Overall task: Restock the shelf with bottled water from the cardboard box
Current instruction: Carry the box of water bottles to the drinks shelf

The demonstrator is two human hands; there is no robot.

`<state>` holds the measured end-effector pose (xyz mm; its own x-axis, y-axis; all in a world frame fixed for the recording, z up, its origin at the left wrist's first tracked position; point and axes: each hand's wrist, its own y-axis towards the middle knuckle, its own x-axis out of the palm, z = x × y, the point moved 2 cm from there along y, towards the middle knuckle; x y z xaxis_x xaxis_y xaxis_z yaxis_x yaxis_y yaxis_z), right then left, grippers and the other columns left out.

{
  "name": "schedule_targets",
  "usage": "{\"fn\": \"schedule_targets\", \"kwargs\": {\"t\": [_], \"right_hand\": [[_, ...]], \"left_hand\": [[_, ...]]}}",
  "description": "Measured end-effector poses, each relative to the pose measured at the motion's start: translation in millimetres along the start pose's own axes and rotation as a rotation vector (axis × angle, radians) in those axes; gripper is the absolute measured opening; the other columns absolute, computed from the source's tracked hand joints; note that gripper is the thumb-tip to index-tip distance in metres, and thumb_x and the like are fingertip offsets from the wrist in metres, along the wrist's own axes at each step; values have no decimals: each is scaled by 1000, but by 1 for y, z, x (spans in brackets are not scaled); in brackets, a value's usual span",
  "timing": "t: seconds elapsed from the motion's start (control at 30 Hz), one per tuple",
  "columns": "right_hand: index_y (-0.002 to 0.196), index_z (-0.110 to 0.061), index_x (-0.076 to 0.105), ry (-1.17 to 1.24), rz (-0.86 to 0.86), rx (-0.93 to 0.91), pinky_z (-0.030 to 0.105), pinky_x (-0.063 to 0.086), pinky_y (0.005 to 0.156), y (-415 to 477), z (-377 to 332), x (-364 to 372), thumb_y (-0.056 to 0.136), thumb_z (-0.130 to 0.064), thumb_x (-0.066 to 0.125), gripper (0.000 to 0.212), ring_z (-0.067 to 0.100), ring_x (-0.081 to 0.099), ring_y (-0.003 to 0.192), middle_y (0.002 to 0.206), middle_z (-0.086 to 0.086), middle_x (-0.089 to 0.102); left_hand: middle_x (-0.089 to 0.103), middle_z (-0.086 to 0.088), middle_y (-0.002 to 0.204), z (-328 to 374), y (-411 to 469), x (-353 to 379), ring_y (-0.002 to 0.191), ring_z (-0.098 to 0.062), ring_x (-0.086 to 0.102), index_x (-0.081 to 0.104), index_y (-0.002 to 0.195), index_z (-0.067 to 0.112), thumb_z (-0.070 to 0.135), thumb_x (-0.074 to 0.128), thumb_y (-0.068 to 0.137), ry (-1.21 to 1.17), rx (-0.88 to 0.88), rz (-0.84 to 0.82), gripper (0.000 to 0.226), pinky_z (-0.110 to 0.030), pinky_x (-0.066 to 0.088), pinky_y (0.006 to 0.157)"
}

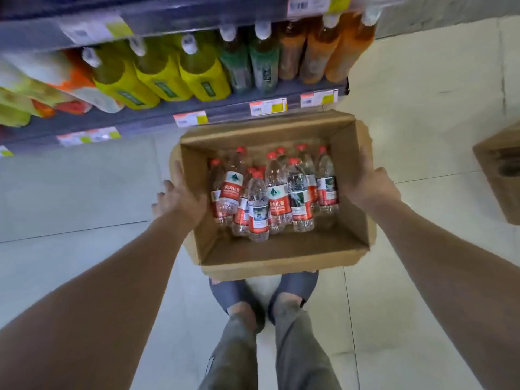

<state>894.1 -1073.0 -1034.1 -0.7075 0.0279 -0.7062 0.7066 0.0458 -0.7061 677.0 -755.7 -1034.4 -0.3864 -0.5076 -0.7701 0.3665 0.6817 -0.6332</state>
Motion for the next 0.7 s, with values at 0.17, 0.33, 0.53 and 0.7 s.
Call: {"fn": "schedule_targets", "kwargs": {"t": [0.17,0.33,0.53,0.7], "right_hand": [[160,-42,-18,61,111,0,42,50,71,50,14,30,96,-39,61,102,38,66,85,111,20,69],[155,-48,-26,88,267,-88,22,27,46,63,27,57,96,-20,64,111,14,44,48,61,-5,45],[157,-56,-14,36,342,-241,37,46,64,71,41,68,96,-12,66,110,26,47,58,78,9,56],[156,-59,-14,137,337,-204,47,54,70,57,45,71,99,-15,62,105,28,49,61,73,8,54]], "left_hand": [[56,-20,136,-3,49,34,117,-47,64,-22,165,34,28,54,101,-39,29,44,100,-53,50,95],[55,-18,147,-13,67,65,105,-42,72,-33,160,39,15,58,105,-50,37,123,109,-50,56,88],[62,-21,125,-16,61,87,83,-33,61,-20,163,45,17,53,105,-380,91,276,97,-41,44,73],[65,-20,104,-20,57,96,72,-20,47,-13,166,41,17,51,105,-419,100,319,92,-38,40,68]]}}
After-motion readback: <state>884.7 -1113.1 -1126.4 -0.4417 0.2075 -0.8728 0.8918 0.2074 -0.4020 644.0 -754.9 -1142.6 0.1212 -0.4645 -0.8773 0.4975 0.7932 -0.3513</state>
